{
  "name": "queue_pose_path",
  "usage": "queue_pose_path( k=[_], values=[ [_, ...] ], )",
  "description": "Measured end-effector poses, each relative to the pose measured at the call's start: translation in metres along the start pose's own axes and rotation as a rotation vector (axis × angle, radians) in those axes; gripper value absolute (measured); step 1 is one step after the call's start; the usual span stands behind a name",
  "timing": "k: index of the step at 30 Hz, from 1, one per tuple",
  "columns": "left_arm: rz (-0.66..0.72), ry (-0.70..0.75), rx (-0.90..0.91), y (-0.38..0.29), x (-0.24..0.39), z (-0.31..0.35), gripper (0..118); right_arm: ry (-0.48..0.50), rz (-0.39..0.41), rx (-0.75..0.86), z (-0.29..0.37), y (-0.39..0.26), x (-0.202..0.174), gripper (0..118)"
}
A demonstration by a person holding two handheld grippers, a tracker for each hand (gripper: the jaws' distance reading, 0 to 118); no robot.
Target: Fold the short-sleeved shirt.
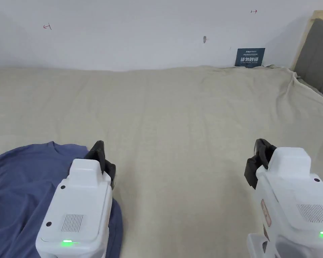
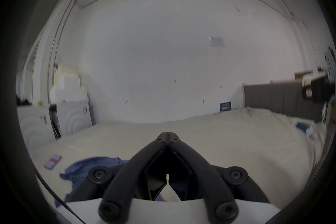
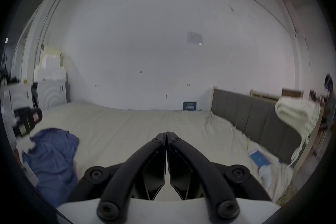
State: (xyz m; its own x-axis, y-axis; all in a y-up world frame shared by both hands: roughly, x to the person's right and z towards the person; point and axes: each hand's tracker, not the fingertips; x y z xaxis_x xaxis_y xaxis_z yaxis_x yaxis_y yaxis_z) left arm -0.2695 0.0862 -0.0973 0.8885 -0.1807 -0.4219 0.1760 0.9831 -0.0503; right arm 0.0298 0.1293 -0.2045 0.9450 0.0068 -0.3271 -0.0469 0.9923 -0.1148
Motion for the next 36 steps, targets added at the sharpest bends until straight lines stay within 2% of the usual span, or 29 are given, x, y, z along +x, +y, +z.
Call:
queue_pose_path(
  k=[8, 36],
  values=[
    [0.064, -0.021, -0.027, -0.003, -0.002, -0.001, 0, -0.007, 0.027, 0.005, 0.001, 0.000, -0.002, 1],
    [0.045, -0.005, -0.013, -0.002, -0.010, 0.001, 0, 0.012, 0.036, 0.018, 0.004, 0.008, -0.009, 1]
  ],
)
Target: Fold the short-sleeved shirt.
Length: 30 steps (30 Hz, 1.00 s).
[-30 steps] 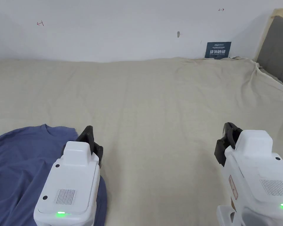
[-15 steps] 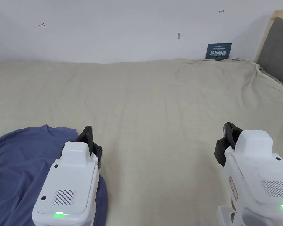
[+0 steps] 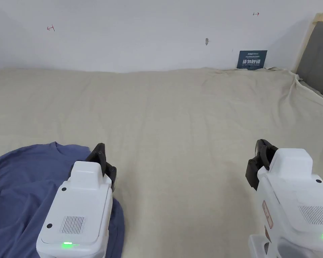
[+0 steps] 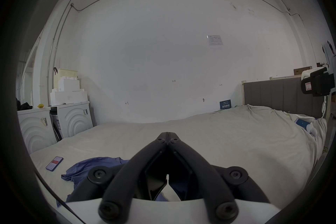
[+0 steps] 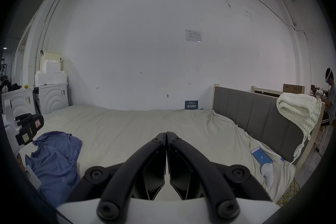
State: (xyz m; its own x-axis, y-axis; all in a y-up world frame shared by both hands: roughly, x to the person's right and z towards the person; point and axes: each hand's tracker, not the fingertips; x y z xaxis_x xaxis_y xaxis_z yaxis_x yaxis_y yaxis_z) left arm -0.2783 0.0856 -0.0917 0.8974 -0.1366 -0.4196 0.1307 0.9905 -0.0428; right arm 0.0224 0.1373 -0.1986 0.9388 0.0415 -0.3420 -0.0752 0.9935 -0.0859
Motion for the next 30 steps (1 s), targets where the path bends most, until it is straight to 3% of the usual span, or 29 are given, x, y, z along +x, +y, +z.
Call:
queue_pose_path(
  k=[9, 30],
  values=[
    [0.010, 0.088, 0.002, 0.002, -0.038, 0.007, 0, 0.072, 0.039, 0.020, -0.011, 0.008, -0.035, 1],
    [-0.041, 0.472, -0.046, -0.002, -0.189, 0.083, 0, 0.429, 0.044, 0.030, -0.036, 0.011, -0.188, 1]
  ],
)
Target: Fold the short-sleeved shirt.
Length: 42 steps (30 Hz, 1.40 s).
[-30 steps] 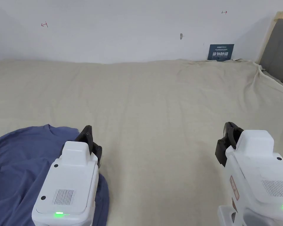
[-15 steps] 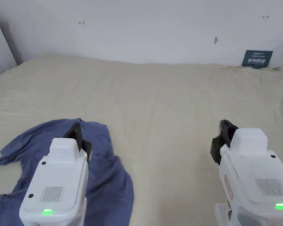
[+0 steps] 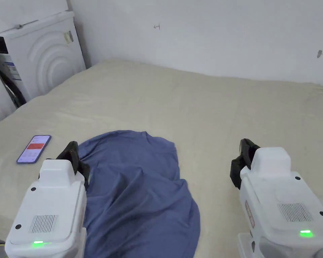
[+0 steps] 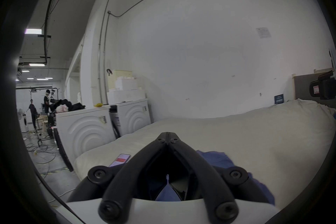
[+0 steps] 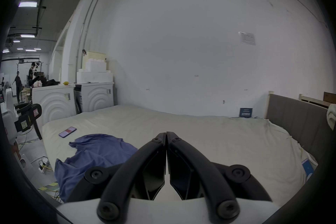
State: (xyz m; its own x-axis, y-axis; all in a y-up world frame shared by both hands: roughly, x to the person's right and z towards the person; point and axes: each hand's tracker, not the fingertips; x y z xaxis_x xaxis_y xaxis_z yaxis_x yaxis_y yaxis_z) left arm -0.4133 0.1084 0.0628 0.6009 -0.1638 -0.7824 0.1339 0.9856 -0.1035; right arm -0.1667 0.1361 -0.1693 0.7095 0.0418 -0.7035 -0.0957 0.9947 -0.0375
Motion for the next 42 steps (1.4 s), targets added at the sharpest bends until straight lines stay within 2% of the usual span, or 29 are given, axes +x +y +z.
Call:
queue_pose_path(
  k=[7, 14, 18, 26, 28, 31, 33, 35, 36, 37, 42],
  values=[
    [-0.008, 0.060, -0.034, -0.007, -0.032, 0.008, 0, 0.080, 0.013, -0.021, -0.010, -0.006, -0.031, 1],
    [-0.005, 0.065, -0.067, -0.012, -0.037, 0.004, 0, 0.099, 0.013, -0.034, -0.012, -0.009, -0.037, 1],
    [0.020, 0.019, -0.126, -0.014, -0.033, -0.011, 0, 0.092, 0.013, -0.039, -0.014, -0.009, -0.034, 1],
    [0.094, -0.162, -0.394, -0.018, -0.009, -0.083, 0, 0.060, 0.011, -0.050, -0.023, -0.010, -0.018, 1],
    [0.116, -0.202, -0.482, -0.025, -0.001, -0.107, 3, 0.052, 0.008, -0.058, -0.027, -0.012, -0.013, 1],
    [0.162, -0.248, -0.613, -0.036, 0.009, -0.136, 17, 0.041, 0.006, -0.075, -0.033, -0.015, -0.008, 1],
    [0.174, -0.281, -0.710, -0.047, 0.016, -0.157, 48, 0.035, 0.007, -0.082, -0.037, -0.017, -0.005, 1],
    [0.174, -0.311, -0.813, -0.064, 0.024, -0.176, 92, 0.028, 0.010, -0.090, -0.040, -0.019, -0.001, 1],
    [0.177, -0.324, -0.857, -0.071, 0.028, -0.184, 106, 0.026, 0.010, -0.095, -0.041, -0.019, 0.000, 1],
    [0.190, -0.330, -0.904, -0.079, 0.032, -0.192, 113, 0.025, 0.011, -0.099, -0.042, -0.020, 0.002, 1],
    [0.085, -0.298, -0.981, -0.106, 0.055, -0.207, 115, 0.007, 0.020, -0.121, -0.046, -0.026, 0.012, 1]
  ],
)
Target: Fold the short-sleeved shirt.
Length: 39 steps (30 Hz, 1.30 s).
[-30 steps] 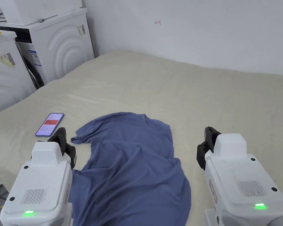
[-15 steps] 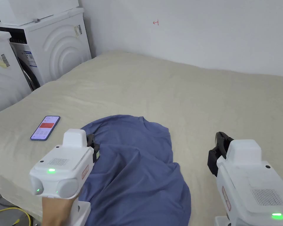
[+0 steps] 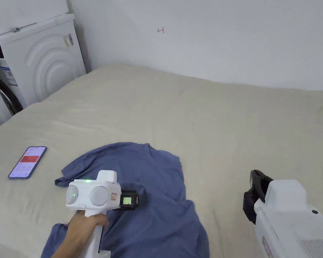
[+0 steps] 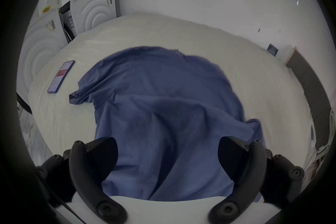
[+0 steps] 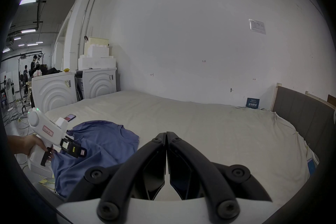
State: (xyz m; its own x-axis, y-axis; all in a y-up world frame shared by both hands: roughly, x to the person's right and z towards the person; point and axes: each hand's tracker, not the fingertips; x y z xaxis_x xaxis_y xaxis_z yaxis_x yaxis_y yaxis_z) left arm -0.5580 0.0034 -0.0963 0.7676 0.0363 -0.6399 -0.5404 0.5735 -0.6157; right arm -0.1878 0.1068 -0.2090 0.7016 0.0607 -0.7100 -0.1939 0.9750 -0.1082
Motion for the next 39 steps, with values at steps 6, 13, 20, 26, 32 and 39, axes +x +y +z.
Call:
queue_pose_path(
  k=[6, 13, 20, 26, 32, 39],
  values=[
    [-0.005, -0.001, -0.119, -0.007, 0.010, -0.024, 106, -0.025, -0.002, -0.023, -0.002, -0.007, 0.010, 1],
    [-0.005, 0.011, -0.154, -0.010, 0.013, -0.033, 42, -0.041, -0.008, -0.039, 0.001, -0.012, 0.018, 1],
    [-0.012, -0.023, -0.098, -0.009, 0.015, -0.018, 0, -0.053, -0.022, -0.031, 0.009, -0.008, 0.029, 1],
    [-0.017, -0.083, 0.054, 0.016, 0.013, 0.025, 0, -0.070, -0.033, -0.003, 0.027, -0.001, 0.044, 1],
    [-0.101, -0.163, 0.172, 0.057, 0.060, 0.080, 0, -0.117, -0.047, 0.033, 0.055, 0.004, 0.069, 1],
    [-0.261, -0.297, 0.302, 0.089, 0.161, 0.137, 0, -0.206, -0.062, 0.062, 0.087, 0.007, 0.108, 1]
  ],
)
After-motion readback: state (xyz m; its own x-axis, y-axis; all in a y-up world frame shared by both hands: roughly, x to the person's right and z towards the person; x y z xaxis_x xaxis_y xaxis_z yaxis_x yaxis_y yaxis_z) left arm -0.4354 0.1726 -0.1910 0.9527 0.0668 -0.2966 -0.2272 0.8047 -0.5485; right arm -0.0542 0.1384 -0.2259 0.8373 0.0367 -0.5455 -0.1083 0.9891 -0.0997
